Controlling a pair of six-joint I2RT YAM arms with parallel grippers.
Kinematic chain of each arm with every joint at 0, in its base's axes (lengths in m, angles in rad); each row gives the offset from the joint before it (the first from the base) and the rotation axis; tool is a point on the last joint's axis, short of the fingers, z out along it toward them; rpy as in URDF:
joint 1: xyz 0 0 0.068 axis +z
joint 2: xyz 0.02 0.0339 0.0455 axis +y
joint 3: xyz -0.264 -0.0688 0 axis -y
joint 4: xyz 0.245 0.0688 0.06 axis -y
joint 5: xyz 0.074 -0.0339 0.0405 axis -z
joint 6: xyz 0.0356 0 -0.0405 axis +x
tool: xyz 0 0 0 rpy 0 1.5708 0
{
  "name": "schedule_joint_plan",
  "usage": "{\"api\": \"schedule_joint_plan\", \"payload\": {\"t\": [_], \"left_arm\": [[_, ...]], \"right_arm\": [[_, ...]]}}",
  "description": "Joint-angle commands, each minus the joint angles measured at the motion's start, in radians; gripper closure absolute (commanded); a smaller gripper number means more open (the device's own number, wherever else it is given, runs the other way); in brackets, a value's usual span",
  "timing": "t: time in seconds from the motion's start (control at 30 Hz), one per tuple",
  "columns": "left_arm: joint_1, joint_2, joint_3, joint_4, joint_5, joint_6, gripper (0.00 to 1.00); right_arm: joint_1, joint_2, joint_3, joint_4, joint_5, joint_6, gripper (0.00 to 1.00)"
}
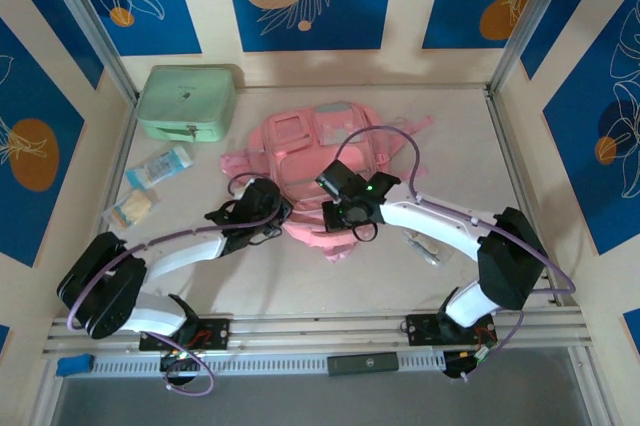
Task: Pack the student bag
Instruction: Zip the student bag at the center of the table.
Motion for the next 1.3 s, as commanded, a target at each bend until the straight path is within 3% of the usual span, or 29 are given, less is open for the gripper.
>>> {"api": "schedule_joint_plan", "payload": {"t": [0.0, 0.17, 0.3, 0.37, 0.4, 0.47, 0.5, 0.63, 0.8, 0.97, 1.1, 1.27], "left_arm": [[0.067, -0.034, 0.0, -0.101, -0.066, 0.082, 1.0], [0.226, -0.05, 0.031, -0.161, 0.004, 0.212, 1.0], [0.336, -0.048, 0.086, -0.204, 0.082, 0.325, 1.0], [0.37, -0.04, 0.129, -0.207, 0.164, 0.384, 1.0], [0.375, -0.037, 0.149, -0.221, 0.193, 0.406, 0.94], [0.372, -0.051, 0.196, -0.277, 0.218, 0.433, 0.71], [0.369, -0.069, 0.201, -0.287, 0.22, 0.427, 0.68], [0.309, -0.184, 0.145, -0.298, 0.21, 0.315, 0.58], [0.105, -0.268, 0.011, -0.099, 0.125, 0.057, 0.48], [-0.043, -0.122, 0.042, 0.038, 0.078, -0.072, 0.48], [-0.13, -0.061, 0.042, 0.095, -0.039, -0.155, 0.54], [-0.158, 0.01, 0.054, 0.086, -0.092, -0.214, 0.59]], "right_arm": [[-0.082, -0.068, -0.063, -0.066, 0.03, 0.012, 1.0], [-0.203, -0.097, -0.087, -0.026, -0.003, -0.041, 1.0], [-0.194, -0.091, -0.047, -0.013, 0.015, -0.05, 1.0], [-0.139, -0.09, -0.036, 0.023, -0.013, -0.048, 1.0], [-0.113, -0.084, -0.03, 0.036, -0.022, -0.042, 1.0], [-0.061, -0.062, -0.006, 0.05, -0.041, -0.024, 1.0], [-0.043, -0.05, 0.003, 0.051, -0.042, -0.012, 1.0], [-0.008, -0.016, 0.028, 0.04, -0.038, 0.007, 1.0], [-0.013, -0.029, 0.002, 0.051, -0.041, 0.014, 1.0], [-0.009, -0.022, 0.0, 0.048, -0.036, 0.023, 1.0], [-0.007, -0.019, -0.005, 0.056, -0.035, 0.027, 1.0], [-0.008, -0.014, -0.01, 0.065, -0.033, 0.02, 1.0]]}}
